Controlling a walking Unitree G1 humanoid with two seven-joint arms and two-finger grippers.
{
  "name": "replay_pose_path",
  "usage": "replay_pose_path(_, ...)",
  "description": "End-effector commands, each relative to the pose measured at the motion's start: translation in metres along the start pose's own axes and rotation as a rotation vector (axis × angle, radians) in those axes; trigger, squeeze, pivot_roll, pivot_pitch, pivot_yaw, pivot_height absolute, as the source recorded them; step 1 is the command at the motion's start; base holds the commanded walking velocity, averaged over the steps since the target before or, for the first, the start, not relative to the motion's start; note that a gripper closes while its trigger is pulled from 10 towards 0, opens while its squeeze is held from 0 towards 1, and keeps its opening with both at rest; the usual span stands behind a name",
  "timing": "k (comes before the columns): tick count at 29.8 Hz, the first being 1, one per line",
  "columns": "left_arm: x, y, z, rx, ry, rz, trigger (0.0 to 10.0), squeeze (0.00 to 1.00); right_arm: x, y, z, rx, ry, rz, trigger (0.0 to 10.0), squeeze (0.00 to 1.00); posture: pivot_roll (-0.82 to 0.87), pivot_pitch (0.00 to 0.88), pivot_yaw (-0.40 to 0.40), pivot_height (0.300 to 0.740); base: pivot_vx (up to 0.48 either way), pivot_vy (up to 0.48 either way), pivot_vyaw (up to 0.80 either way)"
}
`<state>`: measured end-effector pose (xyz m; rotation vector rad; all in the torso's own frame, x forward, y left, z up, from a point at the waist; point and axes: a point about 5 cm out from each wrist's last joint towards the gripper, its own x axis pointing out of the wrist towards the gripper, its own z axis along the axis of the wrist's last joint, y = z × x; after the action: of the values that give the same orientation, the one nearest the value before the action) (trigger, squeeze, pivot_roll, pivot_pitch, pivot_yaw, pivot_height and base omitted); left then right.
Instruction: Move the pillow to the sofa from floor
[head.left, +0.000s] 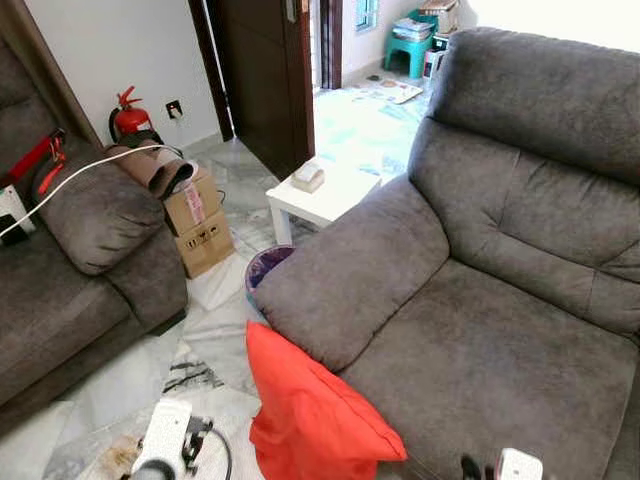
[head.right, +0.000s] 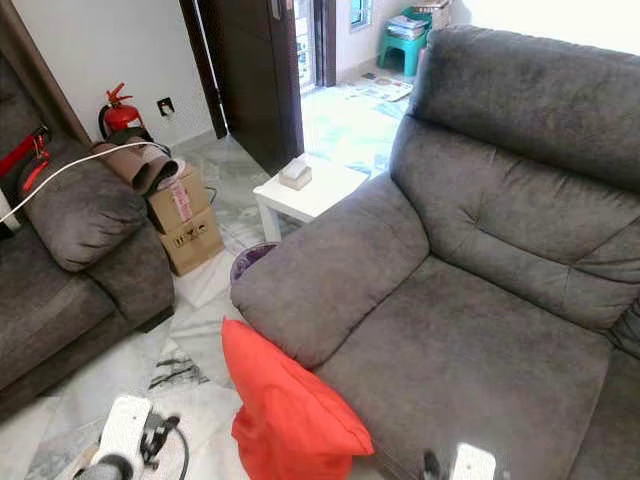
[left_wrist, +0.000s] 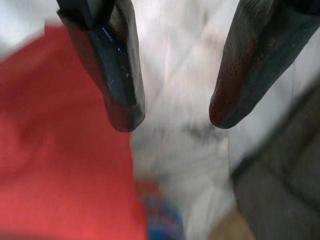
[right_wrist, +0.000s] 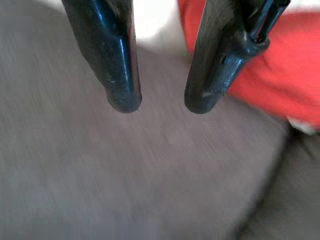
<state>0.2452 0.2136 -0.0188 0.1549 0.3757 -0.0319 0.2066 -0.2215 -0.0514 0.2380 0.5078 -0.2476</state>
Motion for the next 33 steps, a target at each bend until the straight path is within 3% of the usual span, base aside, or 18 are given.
replay_pose_path(1, 0.002, 0.0, 0.009, 0.022, -0.059, -0.019, 10.0, 0.0, 0.002, -0.001, 0.01, 0.033, -0.066, -0.005, 10.0, 0.0, 0.01, 0.059, 0.057, 0.74, 0.0, 0.0, 0.0)
replay_pose_path(4, 0.004, -0.001, 0.026, 0.021, -0.155, -0.031, 10.0, 0.0, 0.007, 0.001, 0.032, 0.039, -0.179, 0.017, 10.0, 0.0, 0.01, 0.057, 0.059, 0.74, 0.0, 0.0, 0.0)
replay_pose_path(11, -0.003, -0.002, 0.038, 0.111, -0.263, -0.064, 10.0, 0.0, 0.001, 0.001, 0.038, 0.044, -0.262, 0.024, 10.0, 0.0, 0.02, 0.052, 0.052, 0.74, 0.0, 0.0, 0.0)
replay_pose_path(19, -0.007, -0.001, 0.042, 0.097, -0.287, -0.059, 10.0, 0.0, -0.006, -0.005, 0.037, 0.031, -0.288, 0.013, 10.0, 0.0, 0.01, 0.042, 0.053, 0.74, 0.0, 0.0, 0.0)
replay_pose_path(25, -0.005, 0.0, 0.056, 0.071, -0.328, -0.05, 10.0, 0.0, -0.005, 0.003, 0.052, 0.029, -0.35, 0.04, 10.0, 0.0, 0.01, 0.023, 0.054, 0.74, 0.0, 0.0, 0.0)
replay_pose_path(33, -0.008, -0.001, 0.056, 0.059, -0.338, -0.046, 10.0, 0.0, -0.002, 0.008, 0.049, 0.015, -0.296, 0.049, 10.0, 0.0, 0.02, 0.013, 0.049, 0.74, 0.0, 0.0, 0.0)
